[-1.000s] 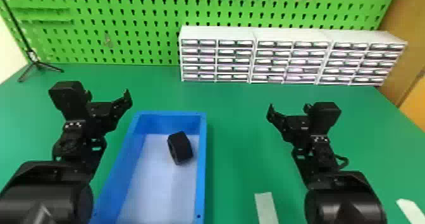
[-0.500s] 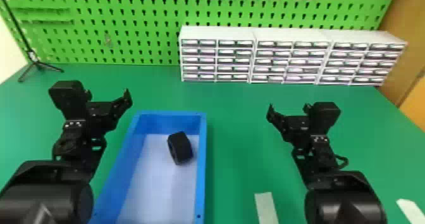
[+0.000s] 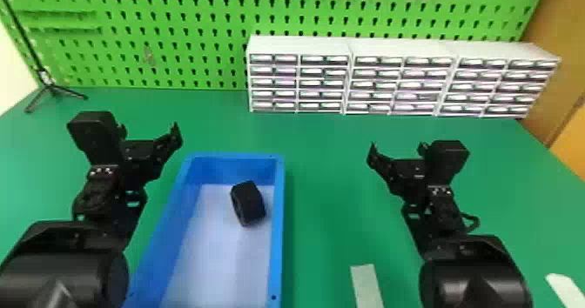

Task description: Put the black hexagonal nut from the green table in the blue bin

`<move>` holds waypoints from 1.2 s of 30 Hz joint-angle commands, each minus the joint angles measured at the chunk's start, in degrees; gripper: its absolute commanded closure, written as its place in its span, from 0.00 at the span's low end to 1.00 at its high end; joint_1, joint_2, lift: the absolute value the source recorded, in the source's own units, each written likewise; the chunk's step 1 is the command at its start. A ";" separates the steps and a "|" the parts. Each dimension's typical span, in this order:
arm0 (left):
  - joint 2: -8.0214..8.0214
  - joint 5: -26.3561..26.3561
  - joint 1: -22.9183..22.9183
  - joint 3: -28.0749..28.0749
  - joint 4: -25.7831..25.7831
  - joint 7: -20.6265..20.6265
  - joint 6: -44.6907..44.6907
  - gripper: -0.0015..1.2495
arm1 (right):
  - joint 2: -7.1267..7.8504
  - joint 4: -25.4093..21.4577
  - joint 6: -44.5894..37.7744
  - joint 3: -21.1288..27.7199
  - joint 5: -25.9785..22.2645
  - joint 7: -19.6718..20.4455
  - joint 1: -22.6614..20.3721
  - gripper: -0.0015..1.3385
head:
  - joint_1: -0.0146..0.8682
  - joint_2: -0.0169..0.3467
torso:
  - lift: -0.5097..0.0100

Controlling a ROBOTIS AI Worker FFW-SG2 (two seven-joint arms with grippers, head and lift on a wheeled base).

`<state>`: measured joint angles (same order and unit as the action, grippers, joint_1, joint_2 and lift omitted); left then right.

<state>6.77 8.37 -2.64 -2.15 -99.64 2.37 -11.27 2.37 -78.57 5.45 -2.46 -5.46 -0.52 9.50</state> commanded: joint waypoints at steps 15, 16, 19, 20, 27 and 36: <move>0.00 0.15 0.00 -0.04 0.06 0.18 0.02 0.18 | 0.00 0.00 0.00 -0.09 -0.17 0.00 -0.01 0.10 | 0.79 0.12 | 0.80; 0.00 0.15 0.09 -0.04 0.06 0.18 0.02 0.18 | 0.00 0.00 0.00 -0.09 -0.17 0.00 -0.01 0.10 | 0.79 0.12 | 0.80; 0.00 0.15 0.00 -0.04 -0.03 0.18 0.02 0.18 | 0.00 0.00 0.00 -0.09 -0.17 0.00 -0.01 0.10 | 0.79 0.12 | 0.80; 0.00 0.15 0.00 -0.04 -0.03 0.18 0.02 0.18 | 0.00 0.00 0.00 -0.09 -0.17 0.00 -0.01 0.10 | 0.79 0.12 | 0.80; 0.00 0.15 0.00 0.05 0.06 0.18 0.02 0.18 | 0.00 0.00 0.00 -0.18 -0.17 0.00 -0.01 0.10 | 0.79 0.12 | 0.80; 0.00 0.15 0.00 0.05 0.06 0.18 0.02 0.18 | 0.26 0.00 0.00 -0.35 -0.17 0.00 0.17 0.10 | 0.79 0.12 | 0.80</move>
<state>6.76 8.52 -2.63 -2.11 -99.64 2.55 -11.25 2.48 -78.57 5.45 -2.71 -5.63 -0.52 9.62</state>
